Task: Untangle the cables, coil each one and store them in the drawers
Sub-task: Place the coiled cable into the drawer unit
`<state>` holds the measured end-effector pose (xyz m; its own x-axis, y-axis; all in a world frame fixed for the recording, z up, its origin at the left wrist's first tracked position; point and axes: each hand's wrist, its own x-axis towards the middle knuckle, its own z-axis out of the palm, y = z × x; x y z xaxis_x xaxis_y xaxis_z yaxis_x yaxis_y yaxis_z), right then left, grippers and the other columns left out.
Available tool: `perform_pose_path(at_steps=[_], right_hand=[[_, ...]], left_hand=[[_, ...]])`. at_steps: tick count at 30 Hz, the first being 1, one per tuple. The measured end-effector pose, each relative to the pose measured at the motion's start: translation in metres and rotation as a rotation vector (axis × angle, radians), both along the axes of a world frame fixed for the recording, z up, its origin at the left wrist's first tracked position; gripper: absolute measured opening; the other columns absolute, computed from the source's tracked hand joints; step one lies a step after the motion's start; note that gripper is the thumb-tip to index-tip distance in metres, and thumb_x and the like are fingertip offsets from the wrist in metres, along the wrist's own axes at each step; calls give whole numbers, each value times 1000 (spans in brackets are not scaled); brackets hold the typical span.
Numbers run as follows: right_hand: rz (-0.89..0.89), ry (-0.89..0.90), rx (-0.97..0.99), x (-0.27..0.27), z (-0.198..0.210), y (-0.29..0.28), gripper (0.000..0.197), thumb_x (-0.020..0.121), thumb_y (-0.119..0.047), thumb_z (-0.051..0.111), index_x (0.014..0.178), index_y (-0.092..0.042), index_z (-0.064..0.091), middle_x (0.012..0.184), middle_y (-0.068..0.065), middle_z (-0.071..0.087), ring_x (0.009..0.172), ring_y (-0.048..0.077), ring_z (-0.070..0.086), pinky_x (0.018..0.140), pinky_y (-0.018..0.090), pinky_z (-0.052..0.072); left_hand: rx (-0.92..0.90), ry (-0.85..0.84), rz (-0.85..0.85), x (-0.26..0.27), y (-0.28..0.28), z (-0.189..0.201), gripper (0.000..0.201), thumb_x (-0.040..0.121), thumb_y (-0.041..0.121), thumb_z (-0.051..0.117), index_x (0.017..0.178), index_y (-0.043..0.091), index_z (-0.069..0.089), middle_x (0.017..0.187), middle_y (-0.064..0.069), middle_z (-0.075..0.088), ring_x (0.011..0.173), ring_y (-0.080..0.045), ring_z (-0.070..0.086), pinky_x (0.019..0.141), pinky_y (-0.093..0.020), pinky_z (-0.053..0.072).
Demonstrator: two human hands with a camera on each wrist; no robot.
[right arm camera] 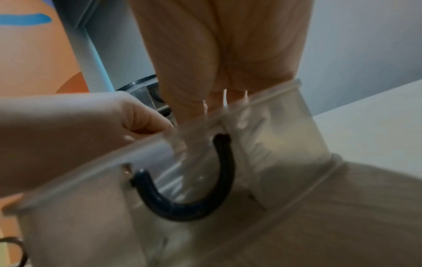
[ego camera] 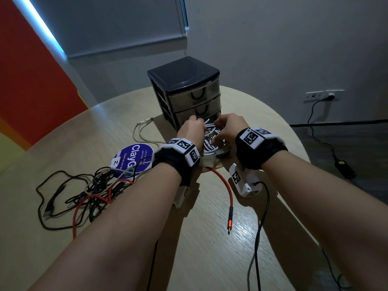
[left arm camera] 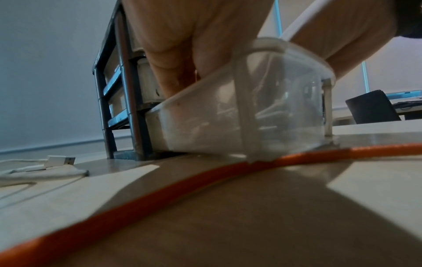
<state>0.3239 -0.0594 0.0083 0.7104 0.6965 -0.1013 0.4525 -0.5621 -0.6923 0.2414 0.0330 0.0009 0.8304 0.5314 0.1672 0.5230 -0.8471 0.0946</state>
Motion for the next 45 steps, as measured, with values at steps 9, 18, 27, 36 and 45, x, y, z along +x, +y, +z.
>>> perform_pose_path(at_steps=[9,18,27,36,45], right_hand=[[11,70,45,0,1,-4,77,64,-4,83,129,-16,46,124,7,58,110,24,56,75,26,45],[54,95,31,1,2,-6,76,64,-2,83,129,-17,47,126,7,57,111,24,56,73,25,44],[145,-18,-54,0,3,-6,78,67,-11,83,136,-22,48,133,7,54,119,24,53,87,25,42],[160,-94,-16,0,-7,-5,56,80,-21,73,131,-19,50,128,8,56,113,23,54,81,24,39],[230,-176,-108,6,-10,3,55,85,-19,67,136,-20,47,143,3,43,124,22,47,98,28,39]], left_hand=[[-27,-75,34,-1,-5,9,18,94,5,40,112,5,45,102,-19,61,90,-36,58,63,-37,38],[-96,-145,28,2,-1,5,19,90,1,43,105,4,54,103,-17,62,93,-35,58,69,-37,43],[-112,-101,94,-2,8,2,30,90,-2,47,108,7,69,117,-16,54,104,-33,55,80,-33,43],[-152,-89,55,-8,2,3,31,90,2,50,116,8,65,120,-15,58,109,-30,55,88,-31,43],[-129,-36,69,-9,0,4,27,88,8,55,113,8,65,115,-13,60,106,-28,56,84,-31,44]])
